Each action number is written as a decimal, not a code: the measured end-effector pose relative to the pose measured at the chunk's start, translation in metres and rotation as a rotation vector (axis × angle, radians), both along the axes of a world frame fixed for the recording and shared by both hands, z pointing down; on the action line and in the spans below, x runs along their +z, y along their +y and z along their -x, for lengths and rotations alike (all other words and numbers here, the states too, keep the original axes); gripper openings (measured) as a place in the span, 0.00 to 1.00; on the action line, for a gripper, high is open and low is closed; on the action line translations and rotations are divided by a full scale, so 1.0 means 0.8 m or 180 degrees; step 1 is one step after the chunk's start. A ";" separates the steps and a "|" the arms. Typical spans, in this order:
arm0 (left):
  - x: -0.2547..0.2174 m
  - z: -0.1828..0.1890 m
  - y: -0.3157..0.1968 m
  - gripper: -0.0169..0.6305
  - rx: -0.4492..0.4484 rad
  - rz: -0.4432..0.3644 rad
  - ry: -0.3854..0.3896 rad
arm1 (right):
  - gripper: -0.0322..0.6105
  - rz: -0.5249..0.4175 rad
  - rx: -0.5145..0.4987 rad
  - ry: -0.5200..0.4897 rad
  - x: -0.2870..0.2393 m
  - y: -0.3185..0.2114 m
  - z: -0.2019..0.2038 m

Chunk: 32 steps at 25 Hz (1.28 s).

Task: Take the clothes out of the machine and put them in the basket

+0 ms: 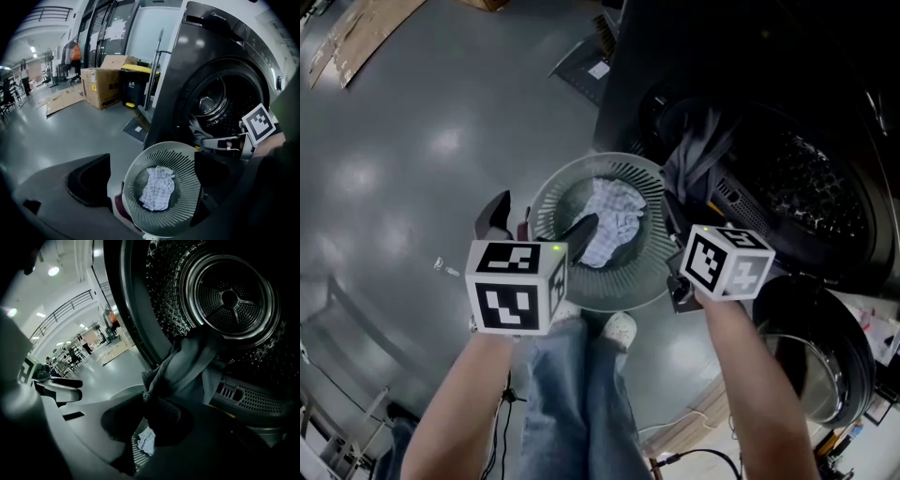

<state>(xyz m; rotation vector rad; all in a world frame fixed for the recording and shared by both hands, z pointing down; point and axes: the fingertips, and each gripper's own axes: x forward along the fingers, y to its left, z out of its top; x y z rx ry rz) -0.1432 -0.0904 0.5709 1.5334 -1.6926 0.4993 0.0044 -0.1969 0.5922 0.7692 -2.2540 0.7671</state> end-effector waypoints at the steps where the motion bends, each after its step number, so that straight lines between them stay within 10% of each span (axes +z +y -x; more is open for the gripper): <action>1: 0.002 0.001 0.005 0.90 -0.0007 0.0012 0.0003 | 0.12 0.0057 0.0022 -0.0035 0.001 0.009 0.002; 32: 0.005 0.008 0.047 0.90 -0.0076 0.0024 0.0027 | 0.13 0.1135 -0.0544 -0.0044 0.044 0.234 0.047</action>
